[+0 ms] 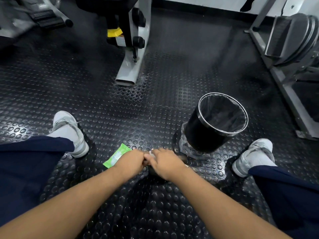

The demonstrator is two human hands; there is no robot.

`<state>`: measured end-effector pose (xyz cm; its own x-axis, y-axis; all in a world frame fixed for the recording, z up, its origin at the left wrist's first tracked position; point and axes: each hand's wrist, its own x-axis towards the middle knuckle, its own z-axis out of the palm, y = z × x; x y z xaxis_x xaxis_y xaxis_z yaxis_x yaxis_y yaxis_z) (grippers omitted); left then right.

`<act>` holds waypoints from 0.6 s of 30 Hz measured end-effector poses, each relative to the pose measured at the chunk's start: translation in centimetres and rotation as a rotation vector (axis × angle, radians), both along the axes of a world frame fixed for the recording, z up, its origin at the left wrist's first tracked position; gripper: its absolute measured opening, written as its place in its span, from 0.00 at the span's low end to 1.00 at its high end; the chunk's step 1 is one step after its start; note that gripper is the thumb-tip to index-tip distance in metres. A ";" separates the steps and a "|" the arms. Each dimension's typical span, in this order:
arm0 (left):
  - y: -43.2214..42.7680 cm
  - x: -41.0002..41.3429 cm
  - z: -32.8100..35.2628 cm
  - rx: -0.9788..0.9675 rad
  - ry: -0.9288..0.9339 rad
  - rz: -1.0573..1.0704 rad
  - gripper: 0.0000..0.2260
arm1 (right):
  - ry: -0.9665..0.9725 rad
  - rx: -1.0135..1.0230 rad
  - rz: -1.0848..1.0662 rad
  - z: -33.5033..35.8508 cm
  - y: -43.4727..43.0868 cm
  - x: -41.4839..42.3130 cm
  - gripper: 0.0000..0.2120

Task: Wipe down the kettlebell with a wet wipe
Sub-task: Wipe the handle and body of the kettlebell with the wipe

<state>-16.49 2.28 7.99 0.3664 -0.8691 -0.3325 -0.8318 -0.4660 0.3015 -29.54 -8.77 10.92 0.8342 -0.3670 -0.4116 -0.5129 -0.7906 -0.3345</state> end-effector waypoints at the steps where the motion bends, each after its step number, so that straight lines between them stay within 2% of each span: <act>1: 0.1 0.1 -0.1 -0.018 0.005 -0.017 0.10 | -0.020 -0.005 0.008 -0.3 0.0 -0.5 0.33; 6: 0.0 0.2 -0.5 -0.026 -0.042 -0.072 0.15 | 0.003 -0.084 -0.020 -1.3 -2.0 -3.3 0.31; 9: 0.0 0.1 -0.4 -0.026 -0.030 -0.063 0.13 | 0.069 -0.046 -0.096 -0.7 -2.2 -1.9 0.34; 12: 0.0 0.0 -0.3 -0.022 -0.014 -0.044 0.09 | 0.079 -0.035 -0.051 -0.1 -0.7 0.0 0.34; 15: 0.1 0.1 -0.3 -0.046 -0.014 -0.053 0.13 | 0.030 -0.070 0.005 -1.1 0.4 -0.1 0.33; 18: 0.0 0.2 -0.6 -0.075 0.010 -0.054 0.12 | -0.068 -0.090 0.045 -2.3 0.3 -2.3 0.33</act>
